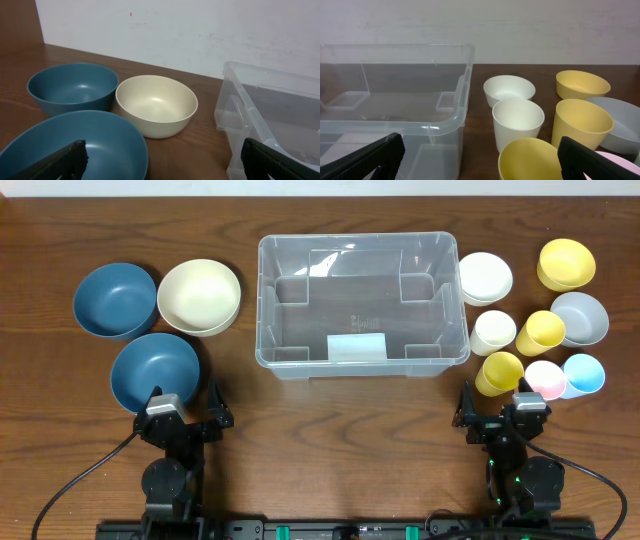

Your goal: Pack container

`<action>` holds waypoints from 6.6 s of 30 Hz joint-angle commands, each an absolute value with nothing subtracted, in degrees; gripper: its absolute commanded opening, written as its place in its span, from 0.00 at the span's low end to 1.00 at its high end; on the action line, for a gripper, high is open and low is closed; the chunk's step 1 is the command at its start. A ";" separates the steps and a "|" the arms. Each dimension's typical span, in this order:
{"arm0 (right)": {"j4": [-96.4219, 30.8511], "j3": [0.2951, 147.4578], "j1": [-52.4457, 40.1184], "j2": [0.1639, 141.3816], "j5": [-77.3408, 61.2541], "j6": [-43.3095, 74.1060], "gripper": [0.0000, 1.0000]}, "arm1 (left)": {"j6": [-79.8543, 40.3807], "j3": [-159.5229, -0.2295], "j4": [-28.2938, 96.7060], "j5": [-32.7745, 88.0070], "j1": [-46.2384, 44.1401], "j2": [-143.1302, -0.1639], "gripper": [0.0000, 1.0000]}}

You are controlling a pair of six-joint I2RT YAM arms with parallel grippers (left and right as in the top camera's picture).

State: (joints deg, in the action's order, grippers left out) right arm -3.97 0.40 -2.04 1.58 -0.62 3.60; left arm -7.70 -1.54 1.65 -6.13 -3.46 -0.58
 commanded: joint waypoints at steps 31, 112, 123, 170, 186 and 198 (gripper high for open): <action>-4.27 0.32 -1.50 1.13 -0.67 2.90 0.99 | -7.60 -0.25 3.62 -6.42 -3.22 -0.34 0.98; -42.28 79.83 12.19 89.47 -4.36 10.11 0.98 | -7.81 -59.33 43.16 9.85 -3.22 -64.73 0.98; -26.20 79.83 12.16 101.86 -6.04 7.97 0.94 | -7.62 -59.37 41.23 4.12 -3.22 -64.58 0.98; -16.08 83.90 11.57 121.93 -5.98 8.10 0.03 | -14.06 -59.90 38.74 -28.12 -3.18 -55.83 0.98; -28.36 95.26 12.10 115.87 -3.79 8.05 0.01 | -14.06 -59.90 38.74 -28.12 -3.18 -55.83 0.98; -40.84 106.39 11.66 107.70 -0.36 6.33 0.01 | -14.06 -59.90 38.74 -28.12 -3.18 -55.83 0.98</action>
State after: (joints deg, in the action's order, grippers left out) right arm -39.64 104.44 11.88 110.30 -0.05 8.23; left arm -13.54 -58.65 38.74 -27.03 -3.46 -55.72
